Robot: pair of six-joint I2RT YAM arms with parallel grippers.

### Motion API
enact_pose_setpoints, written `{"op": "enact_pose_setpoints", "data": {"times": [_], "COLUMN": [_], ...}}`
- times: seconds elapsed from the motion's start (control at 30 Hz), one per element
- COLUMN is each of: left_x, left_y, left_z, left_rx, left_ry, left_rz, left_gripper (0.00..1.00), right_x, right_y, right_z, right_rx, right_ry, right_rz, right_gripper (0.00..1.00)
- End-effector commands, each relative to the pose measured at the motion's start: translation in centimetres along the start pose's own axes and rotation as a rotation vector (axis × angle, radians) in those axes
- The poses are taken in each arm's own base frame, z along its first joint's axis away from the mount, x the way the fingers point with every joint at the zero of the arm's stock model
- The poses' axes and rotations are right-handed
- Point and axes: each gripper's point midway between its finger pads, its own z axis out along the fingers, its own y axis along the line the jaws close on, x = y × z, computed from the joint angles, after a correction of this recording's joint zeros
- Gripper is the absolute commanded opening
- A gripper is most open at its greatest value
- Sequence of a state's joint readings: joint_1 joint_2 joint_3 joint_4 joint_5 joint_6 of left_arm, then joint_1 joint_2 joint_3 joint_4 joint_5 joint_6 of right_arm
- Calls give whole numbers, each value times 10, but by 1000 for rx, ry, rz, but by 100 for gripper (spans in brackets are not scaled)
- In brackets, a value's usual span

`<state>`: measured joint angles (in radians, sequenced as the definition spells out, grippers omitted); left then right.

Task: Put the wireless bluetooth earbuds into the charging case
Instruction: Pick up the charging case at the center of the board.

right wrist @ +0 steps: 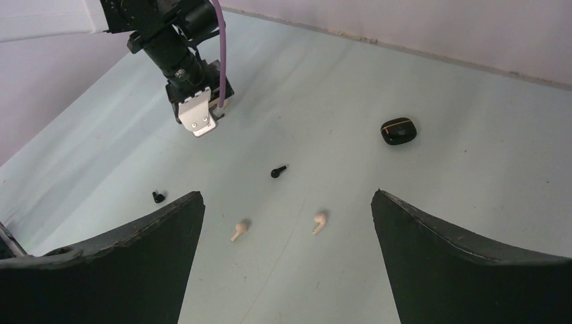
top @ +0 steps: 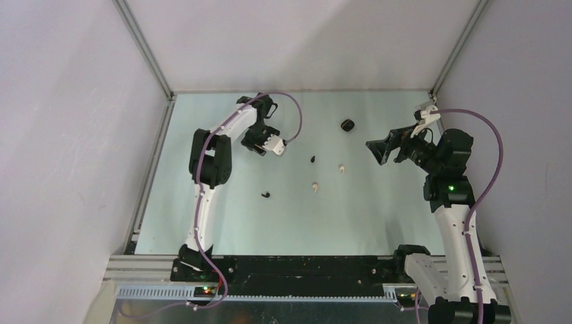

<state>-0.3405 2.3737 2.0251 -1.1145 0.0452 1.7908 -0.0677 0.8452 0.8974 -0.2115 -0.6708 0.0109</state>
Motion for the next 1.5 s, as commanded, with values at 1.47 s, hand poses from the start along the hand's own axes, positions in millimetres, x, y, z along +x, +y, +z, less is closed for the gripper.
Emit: {"op": "enact_pose_setpoints", "data": {"times": [1.47], "left_x": [8], "left_y": [-64], "left_z": [-32], "left_rx": [211], "left_ry": [69], "left_rz": [-161], "left_gripper": [84], "right_x": [-13], "right_y": [9], "right_z": [-4], "right_rx": [-26], "right_ry": [-45], "right_rz": [-24], "right_gripper": [100]}}
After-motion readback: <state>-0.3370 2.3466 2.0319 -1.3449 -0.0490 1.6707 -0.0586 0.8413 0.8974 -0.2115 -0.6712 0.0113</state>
